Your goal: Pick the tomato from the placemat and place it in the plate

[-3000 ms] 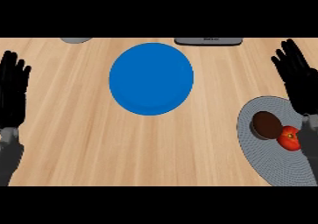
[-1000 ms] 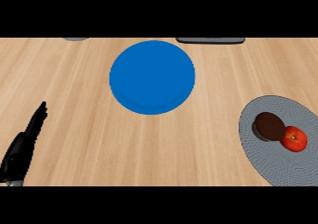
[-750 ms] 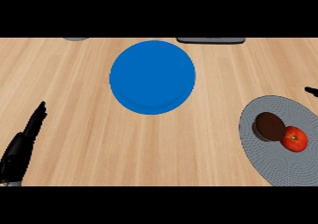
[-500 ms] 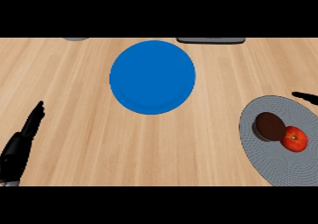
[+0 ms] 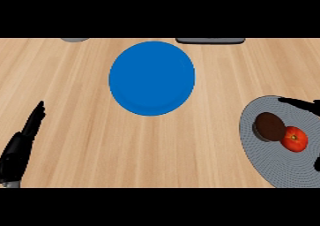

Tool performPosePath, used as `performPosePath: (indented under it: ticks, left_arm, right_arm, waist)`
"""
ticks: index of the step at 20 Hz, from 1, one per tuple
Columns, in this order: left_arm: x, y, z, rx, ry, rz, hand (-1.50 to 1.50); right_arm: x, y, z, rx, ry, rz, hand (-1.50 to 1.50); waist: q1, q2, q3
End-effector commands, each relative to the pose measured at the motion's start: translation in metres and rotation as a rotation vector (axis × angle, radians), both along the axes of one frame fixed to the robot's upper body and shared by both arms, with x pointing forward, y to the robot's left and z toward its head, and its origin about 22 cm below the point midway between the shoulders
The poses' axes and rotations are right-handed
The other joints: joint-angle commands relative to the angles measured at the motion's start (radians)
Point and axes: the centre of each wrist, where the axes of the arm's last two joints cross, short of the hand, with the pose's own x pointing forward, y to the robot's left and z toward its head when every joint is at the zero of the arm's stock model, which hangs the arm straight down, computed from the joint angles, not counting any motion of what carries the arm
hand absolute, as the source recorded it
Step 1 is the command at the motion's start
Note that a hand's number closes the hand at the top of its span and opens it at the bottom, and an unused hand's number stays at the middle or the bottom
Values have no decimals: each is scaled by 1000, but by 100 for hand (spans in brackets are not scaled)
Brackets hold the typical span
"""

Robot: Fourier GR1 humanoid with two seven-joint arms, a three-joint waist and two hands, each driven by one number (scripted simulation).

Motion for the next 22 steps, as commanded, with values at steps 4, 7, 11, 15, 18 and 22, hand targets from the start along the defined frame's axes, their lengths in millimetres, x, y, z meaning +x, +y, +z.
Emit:
performPosePath:
  ticks: [4, 7, 11, 15, 18, 22]
  left_arm:
    - [-9, 6, -2, -1, -6, 12, 0]
    - [10, 9, 10, -4, 11, 23, 0]
    - [10, 13, 10, 2, 4, 9, 0]
    - [3, 2, 17, 12, -20, 19, 0]
    - [-10, -2, -8, -15, 5, 4, 0]
    - [9, -5, 3, 12, 6, 9, 0]
  right_arm:
    - [10, -12, -26, -24, 74, 43, -150]
    - [5, -11, -28, -36, 77, 40, -150]
    - [-5, -20, -33, -26, 67, 28, -150]
    - [3, -14, -49, -25, 83, 26, -150]
    - [12, -6, -63, -34, 79, 61, -150]
    - [0, -11, -61, 41, 61, 69, 150]
  waist:
    - [1, 0, 0]
    - [-4, -1, 0]
    - [-9, -2, 0]
    - [-4, -1, 0]
    - [-2, -1, 0]
    - [-9, -2, 0]
